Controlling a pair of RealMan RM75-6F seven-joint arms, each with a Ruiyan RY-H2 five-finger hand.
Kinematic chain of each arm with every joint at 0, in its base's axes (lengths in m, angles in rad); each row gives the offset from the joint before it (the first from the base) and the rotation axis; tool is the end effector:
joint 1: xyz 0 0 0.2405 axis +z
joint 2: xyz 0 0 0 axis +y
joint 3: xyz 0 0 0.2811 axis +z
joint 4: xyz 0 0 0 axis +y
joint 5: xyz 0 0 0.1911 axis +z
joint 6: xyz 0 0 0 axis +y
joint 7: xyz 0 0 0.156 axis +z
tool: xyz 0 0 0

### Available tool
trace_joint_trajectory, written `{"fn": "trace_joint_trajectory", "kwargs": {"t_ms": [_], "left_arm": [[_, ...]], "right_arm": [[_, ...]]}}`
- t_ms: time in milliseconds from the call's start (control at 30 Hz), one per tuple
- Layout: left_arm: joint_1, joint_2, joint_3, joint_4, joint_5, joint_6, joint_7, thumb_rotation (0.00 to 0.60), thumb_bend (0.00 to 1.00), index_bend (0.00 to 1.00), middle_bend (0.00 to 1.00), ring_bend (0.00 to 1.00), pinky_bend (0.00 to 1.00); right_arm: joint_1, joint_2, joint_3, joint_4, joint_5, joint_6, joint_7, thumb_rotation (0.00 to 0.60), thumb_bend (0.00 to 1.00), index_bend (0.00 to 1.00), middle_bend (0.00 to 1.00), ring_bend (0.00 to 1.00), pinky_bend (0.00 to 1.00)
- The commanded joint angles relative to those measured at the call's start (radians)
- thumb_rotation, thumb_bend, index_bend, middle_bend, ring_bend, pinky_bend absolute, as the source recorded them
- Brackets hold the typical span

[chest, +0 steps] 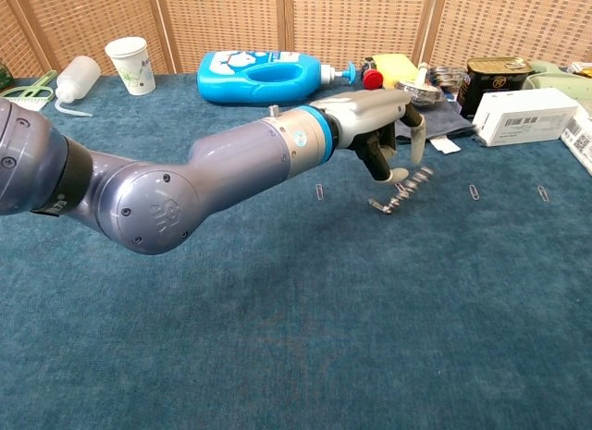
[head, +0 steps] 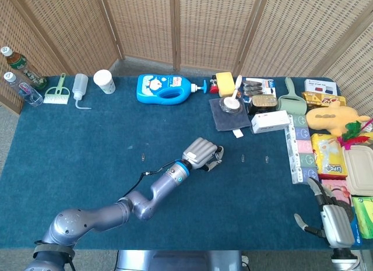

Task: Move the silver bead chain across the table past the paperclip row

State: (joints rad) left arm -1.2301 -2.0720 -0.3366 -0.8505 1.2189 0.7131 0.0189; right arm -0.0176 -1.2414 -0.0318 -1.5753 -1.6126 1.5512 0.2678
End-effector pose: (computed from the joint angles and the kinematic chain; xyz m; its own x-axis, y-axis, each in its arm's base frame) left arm 0.0271 0.4010 -0.1506 0.3706 0.3341 0.8666 0.7748 -0.6257 -0.0901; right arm -0.3259 -0.1439 0.1408 0.0564 -0.0615 0.9965 -0.9984 -0.0090 0.0560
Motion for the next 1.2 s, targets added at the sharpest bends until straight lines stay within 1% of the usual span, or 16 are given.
{"fn": "trace_joint_trajectory", "kwargs": {"t_ms": [33,333,467,567,667,767,833,933,1000,1033,1200], "left_arm": [[-0.001,0.000,-0.003,0.000,-0.001,0.001,-0.002,0.600,0.35,0.42,0.92,1.00,1.00],[0.010,0.024,-0.002,-0.021,-0.002,0.011,0.008,0.600,0.35,0.39,0.90,1.00,1.00],[0.040,0.069,0.005,-0.076,0.002,0.035,0.010,0.600,0.35,0.37,0.87,0.99,1.00],[0.087,0.147,0.029,-0.178,0.013,0.061,0.023,0.600,0.35,0.35,0.82,0.91,1.00],[0.128,0.214,0.049,-0.269,0.012,0.083,0.047,0.600,0.35,0.34,0.76,0.80,1.00],[0.176,0.303,0.071,-0.380,-0.015,0.095,0.095,0.600,0.35,0.32,0.68,0.69,0.99],[0.211,0.361,0.080,-0.460,-0.038,0.116,0.124,0.600,0.35,0.31,0.63,0.63,0.96],[0.294,0.478,0.108,-0.609,-0.069,0.180,0.155,0.600,0.35,0.30,0.56,0.55,0.85],[0.351,0.564,0.137,-0.711,-0.063,0.228,0.169,0.600,0.35,0.30,0.52,0.52,0.80],[0.372,0.592,0.148,-0.743,-0.059,0.247,0.172,0.600,0.35,0.29,0.51,0.50,0.78],[0.467,0.692,0.204,-0.848,-0.024,0.331,0.160,0.600,0.35,0.29,0.47,0.46,0.75]], "right_arm": [[-0.002,0.000,-0.001,0.001,-0.002,0.003,0.004,0.600,0.30,0.00,0.12,0.19,0.13],[-0.008,-0.005,-0.001,0.013,-0.008,0.018,0.014,0.600,0.30,0.00,0.12,0.19,0.14],[-0.007,-0.004,0.003,0.014,-0.009,0.020,0.013,0.600,0.30,0.00,0.12,0.19,0.13],[-0.001,0.001,0.008,0.008,-0.014,0.021,0.005,0.600,0.30,0.00,0.12,0.19,0.13],[0.006,0.008,0.013,0.001,-0.017,0.016,-0.005,0.600,0.30,0.00,0.12,0.18,0.13],[0.019,0.018,0.022,-0.011,-0.016,0.005,-0.025,0.600,0.30,0.00,0.11,0.16,0.13],[0.029,0.025,0.030,-0.023,-0.014,-0.003,-0.051,0.600,0.30,0.00,0.11,0.15,0.13],[0.050,0.039,0.043,-0.050,-0.019,-0.019,-0.084,0.600,0.30,0.00,0.10,0.15,0.13],[0.064,0.051,0.053,-0.064,-0.016,-0.032,-0.098,0.600,0.30,0.00,0.09,0.14,0.13],[0.068,0.055,0.056,-0.070,-0.013,-0.037,-0.105,0.600,0.30,0.00,0.09,0.14,0.13],[0.093,0.063,0.076,-0.099,0.004,-0.062,-0.150,0.600,0.30,0.00,0.08,0.13,0.13]]}}
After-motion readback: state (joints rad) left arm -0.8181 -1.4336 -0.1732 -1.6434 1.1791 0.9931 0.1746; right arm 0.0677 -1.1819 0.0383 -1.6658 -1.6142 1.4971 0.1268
